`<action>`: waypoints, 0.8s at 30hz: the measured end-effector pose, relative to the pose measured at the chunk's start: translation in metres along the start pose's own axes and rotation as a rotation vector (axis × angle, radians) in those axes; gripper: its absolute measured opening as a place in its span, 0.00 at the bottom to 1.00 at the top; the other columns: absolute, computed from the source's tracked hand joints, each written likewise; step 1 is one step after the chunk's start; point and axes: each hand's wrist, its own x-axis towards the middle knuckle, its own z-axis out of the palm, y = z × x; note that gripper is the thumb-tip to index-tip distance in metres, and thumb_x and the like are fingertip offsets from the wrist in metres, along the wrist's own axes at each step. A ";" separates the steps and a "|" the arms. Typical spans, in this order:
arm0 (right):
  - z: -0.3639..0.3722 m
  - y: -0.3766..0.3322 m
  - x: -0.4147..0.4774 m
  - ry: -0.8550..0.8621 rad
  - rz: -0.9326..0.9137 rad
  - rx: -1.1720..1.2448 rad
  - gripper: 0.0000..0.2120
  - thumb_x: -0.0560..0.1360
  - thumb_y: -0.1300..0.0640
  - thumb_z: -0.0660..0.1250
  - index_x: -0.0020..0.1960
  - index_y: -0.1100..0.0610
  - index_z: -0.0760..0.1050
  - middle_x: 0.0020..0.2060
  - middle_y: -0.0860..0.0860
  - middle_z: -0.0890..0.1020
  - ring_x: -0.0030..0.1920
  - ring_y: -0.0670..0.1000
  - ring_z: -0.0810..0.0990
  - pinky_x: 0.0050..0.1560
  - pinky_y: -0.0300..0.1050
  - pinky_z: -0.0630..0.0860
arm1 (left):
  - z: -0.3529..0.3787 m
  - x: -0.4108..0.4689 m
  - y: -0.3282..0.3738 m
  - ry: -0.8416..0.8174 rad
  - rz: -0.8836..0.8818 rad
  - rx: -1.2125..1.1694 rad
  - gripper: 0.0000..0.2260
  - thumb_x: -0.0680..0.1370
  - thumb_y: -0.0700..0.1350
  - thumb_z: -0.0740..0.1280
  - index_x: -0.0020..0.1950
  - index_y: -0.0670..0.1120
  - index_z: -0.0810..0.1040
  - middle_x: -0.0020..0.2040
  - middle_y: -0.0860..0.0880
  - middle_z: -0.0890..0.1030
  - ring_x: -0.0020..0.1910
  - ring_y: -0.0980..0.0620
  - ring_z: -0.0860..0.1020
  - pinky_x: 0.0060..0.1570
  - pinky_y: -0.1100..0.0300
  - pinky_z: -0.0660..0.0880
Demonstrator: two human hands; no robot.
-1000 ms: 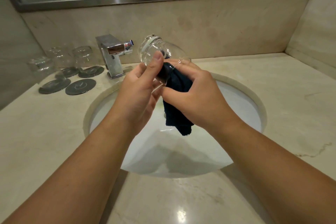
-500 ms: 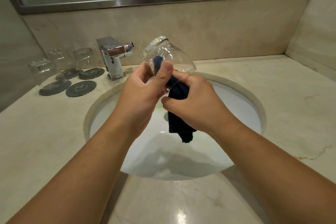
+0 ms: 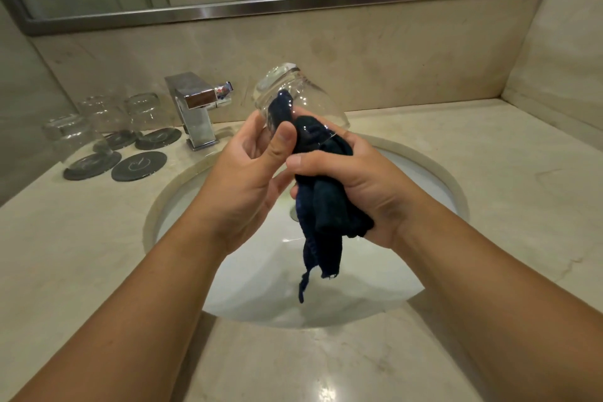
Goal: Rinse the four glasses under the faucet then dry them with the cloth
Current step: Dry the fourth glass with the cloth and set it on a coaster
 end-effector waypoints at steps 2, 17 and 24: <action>-0.002 0.002 0.003 0.044 0.029 -0.011 0.22 0.77 0.66 0.74 0.66 0.47 0.82 0.43 0.52 0.86 0.38 0.52 0.84 0.54 0.60 0.82 | -0.001 0.001 -0.002 -0.005 -0.022 0.001 0.29 0.81 0.53 0.70 0.79 0.41 0.69 0.73 0.40 0.80 0.74 0.43 0.78 0.76 0.45 0.73; 0.007 0.011 0.002 0.063 -0.056 -0.268 0.23 0.77 0.69 0.71 0.65 0.47 0.83 0.45 0.56 0.86 0.43 0.53 0.83 0.63 0.63 0.81 | 0.005 -0.001 0.002 0.065 -0.056 -0.042 0.26 0.74 0.57 0.73 0.65 0.41 0.77 0.59 0.41 0.86 0.62 0.43 0.85 0.65 0.50 0.81; 0.006 -0.006 -0.006 -0.003 0.061 0.090 0.28 0.68 0.67 0.73 0.67 0.53 0.80 0.33 0.51 0.83 0.31 0.49 0.81 0.34 0.42 0.80 | -0.001 -0.002 0.003 -0.018 -0.032 -0.034 0.32 0.77 0.55 0.69 0.78 0.44 0.69 0.72 0.39 0.79 0.73 0.41 0.78 0.74 0.43 0.74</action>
